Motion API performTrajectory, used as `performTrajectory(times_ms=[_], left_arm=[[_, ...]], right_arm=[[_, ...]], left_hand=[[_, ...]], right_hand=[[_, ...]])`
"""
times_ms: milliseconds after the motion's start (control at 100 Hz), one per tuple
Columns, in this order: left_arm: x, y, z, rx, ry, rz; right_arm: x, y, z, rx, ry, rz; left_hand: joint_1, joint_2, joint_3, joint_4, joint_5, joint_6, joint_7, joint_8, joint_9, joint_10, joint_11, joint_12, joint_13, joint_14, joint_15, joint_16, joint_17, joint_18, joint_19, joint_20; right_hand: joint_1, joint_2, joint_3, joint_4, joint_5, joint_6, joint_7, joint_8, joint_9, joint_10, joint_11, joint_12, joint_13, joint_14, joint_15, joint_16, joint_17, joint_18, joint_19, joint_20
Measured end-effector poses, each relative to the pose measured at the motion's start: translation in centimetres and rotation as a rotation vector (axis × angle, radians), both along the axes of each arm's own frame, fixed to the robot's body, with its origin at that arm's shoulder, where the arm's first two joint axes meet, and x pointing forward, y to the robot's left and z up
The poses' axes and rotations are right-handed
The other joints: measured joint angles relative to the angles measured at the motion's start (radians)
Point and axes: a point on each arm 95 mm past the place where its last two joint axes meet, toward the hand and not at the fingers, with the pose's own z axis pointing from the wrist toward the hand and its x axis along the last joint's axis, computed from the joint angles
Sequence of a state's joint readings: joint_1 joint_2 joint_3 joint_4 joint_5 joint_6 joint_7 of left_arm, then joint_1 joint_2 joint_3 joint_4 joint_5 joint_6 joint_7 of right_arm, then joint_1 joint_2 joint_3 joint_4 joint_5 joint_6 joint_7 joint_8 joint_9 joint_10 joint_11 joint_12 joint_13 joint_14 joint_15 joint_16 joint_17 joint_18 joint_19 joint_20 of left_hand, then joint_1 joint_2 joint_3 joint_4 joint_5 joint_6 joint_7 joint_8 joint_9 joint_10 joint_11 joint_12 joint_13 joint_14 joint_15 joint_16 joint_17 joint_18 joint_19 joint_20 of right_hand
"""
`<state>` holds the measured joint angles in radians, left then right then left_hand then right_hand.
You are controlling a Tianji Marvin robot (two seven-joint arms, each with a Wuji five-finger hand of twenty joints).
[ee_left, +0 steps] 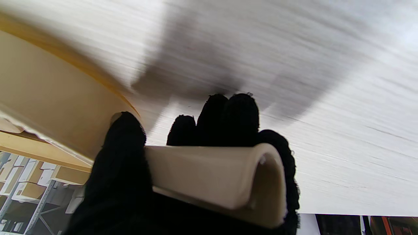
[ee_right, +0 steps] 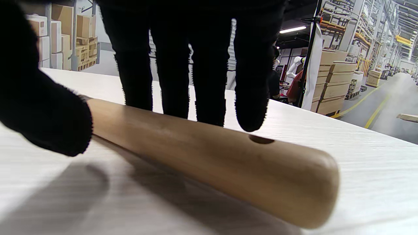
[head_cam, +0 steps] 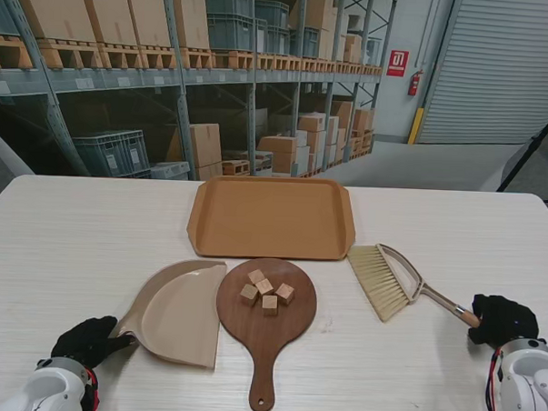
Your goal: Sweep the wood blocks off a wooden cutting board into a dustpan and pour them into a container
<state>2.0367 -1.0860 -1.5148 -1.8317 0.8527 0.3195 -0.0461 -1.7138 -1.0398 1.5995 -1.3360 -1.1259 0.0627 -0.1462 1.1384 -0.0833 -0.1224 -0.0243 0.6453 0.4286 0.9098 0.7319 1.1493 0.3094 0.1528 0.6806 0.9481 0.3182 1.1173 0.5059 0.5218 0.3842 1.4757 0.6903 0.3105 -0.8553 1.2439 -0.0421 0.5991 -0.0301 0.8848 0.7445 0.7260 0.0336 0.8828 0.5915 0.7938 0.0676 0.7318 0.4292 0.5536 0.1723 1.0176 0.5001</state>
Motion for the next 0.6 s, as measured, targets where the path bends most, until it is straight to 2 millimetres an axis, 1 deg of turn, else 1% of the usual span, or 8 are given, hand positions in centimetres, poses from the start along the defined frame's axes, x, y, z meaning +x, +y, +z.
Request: performTrajectory(times_ms=[100, 140, 200, 240, 260, 320, 440, 600], left_arm=[[-0.04, 0.01, -0.01, 0.001, -0.001, 0.002], [-0.05, 0.02, -0.01, 0.001, -0.001, 0.002], [-0.07, 0.02, -0.02, 0.001, -0.001, 0.003], [-0.07, 0.03, -0.02, 0.001, -0.001, 0.003], [-0.08, 0.03, -0.03, 0.001, -0.001, 0.003], [-0.08, 0.03, -0.03, 0.001, -0.002, 0.004], [-0.09, 0.03, -0.03, 0.001, -0.002, 0.004], [-0.10, 0.04, -0.04, 0.001, -0.002, 0.006]], right_arm=[[0.02, -0.03, -0.41, -0.007, 0.011, -0.001], [0.04, -0.06, -0.52, -0.009, 0.013, -0.001], [0.14, -0.10, -0.55, -0.016, 0.009, 0.000], [0.21, -0.13, -0.57, -0.021, 0.006, 0.002], [0.23, -0.15, -0.59, -0.022, 0.005, 0.002], [0.32, -0.20, -0.64, -0.025, 0.000, 0.002], [0.57, -0.17, -0.64, -0.031, -0.009, 0.002], [0.94, -0.10, -0.63, -0.032, -0.014, 0.001]], left_hand=[[0.000, 0.000, 0.000, 0.000, 0.000, 0.000, 0.000, 0.000, 0.000, 0.000, 0.001, 0.000, 0.000, 0.000, -0.001, 0.000, 0.000, 0.000, 0.000, 0.000], [0.000, 0.000, 0.000, 0.000, 0.000, 0.000, 0.000, 0.000, 0.000, 0.000, 0.001, 0.000, 0.000, 0.000, -0.003, 0.000, 0.000, 0.000, -0.002, 0.000], [0.000, 0.000, 0.000, 0.000, 0.000, 0.000, 0.000, 0.000, 0.000, 0.000, 0.002, 0.000, 0.000, 0.000, -0.004, 0.000, 0.000, 0.000, -0.003, 0.000], [0.000, 0.000, 0.000, 0.000, 0.000, 0.000, 0.000, 0.000, 0.000, 0.000, 0.002, 0.000, 0.000, 0.000, -0.005, 0.000, 0.000, 0.000, -0.003, 0.000], [0.000, 0.000, 0.000, 0.000, 0.000, 0.000, 0.000, 0.000, 0.000, 0.000, 0.002, 0.000, 0.000, 0.000, -0.005, 0.000, 0.000, 0.000, -0.003, 0.000], [0.000, 0.000, 0.000, 0.000, 0.000, 0.000, 0.000, 0.000, 0.000, 0.000, 0.002, 0.000, 0.000, 0.000, -0.005, 0.000, 0.000, 0.000, -0.003, 0.000], [0.000, 0.000, 0.000, 0.000, 0.000, 0.000, 0.000, 0.000, 0.000, 0.000, 0.002, 0.000, 0.000, 0.000, -0.005, 0.000, 0.000, 0.000, -0.003, 0.000], [0.000, 0.000, 0.000, 0.000, 0.000, 0.000, 0.000, 0.000, 0.000, 0.000, 0.002, 0.000, 0.000, 0.000, -0.005, -0.001, 0.000, 0.000, -0.003, 0.000]], right_hand=[[0.000, -0.002, 0.020, 0.000, 0.020, -0.005, 0.030, 0.008, 0.039, -0.005, 0.010, 0.001, 0.033, -0.004, 0.020, 0.000, 0.037, -0.001, 0.028, 0.002], [0.001, -0.029, 0.036, 0.000, 0.035, -0.006, 0.054, 0.010, 0.069, -0.006, 0.014, 0.002, 0.049, 0.001, 0.051, 0.016, 0.056, -0.001, 0.039, 0.002], [0.031, -0.078, 0.063, -0.001, 0.058, -0.022, 0.095, -0.031, 0.113, -0.010, 0.015, 0.002, 0.098, 0.000, 0.054, 0.016, 0.090, -0.004, 0.064, 0.002], [0.043, -0.106, 0.084, -0.014, 0.065, -0.034, 0.113, -0.058, 0.151, -0.016, 0.015, 0.002, 0.130, -0.003, 0.048, 0.015, 0.112, -0.007, 0.076, 0.002], [0.060, -0.120, 0.100, -0.031, 0.077, -0.038, 0.126, -0.069, 0.171, -0.017, 0.015, 0.002, 0.150, -0.006, 0.055, 0.006, 0.127, -0.009, 0.080, 0.002], [0.073, -0.169, 0.135, -0.048, 0.100, -0.052, 0.156, -0.103, 0.220, -0.018, 0.015, 0.002, 0.191, -0.011, 0.057, 0.003, 0.162, -0.010, 0.102, 0.002], [0.082, -0.236, 0.154, -0.087, 0.140, -0.065, 0.169, -0.169, 0.306, -0.029, -0.001, 0.001, 0.267, -0.021, 0.056, 0.002, 0.223, -0.011, 0.132, 0.002], [0.084, -0.296, 0.171, -0.095, 0.202, -0.067, 0.172, -0.209, 0.395, -0.038, -0.032, -0.017, 0.358, -0.024, 0.056, 0.001, 0.296, -0.012, 0.165, 0.002]])
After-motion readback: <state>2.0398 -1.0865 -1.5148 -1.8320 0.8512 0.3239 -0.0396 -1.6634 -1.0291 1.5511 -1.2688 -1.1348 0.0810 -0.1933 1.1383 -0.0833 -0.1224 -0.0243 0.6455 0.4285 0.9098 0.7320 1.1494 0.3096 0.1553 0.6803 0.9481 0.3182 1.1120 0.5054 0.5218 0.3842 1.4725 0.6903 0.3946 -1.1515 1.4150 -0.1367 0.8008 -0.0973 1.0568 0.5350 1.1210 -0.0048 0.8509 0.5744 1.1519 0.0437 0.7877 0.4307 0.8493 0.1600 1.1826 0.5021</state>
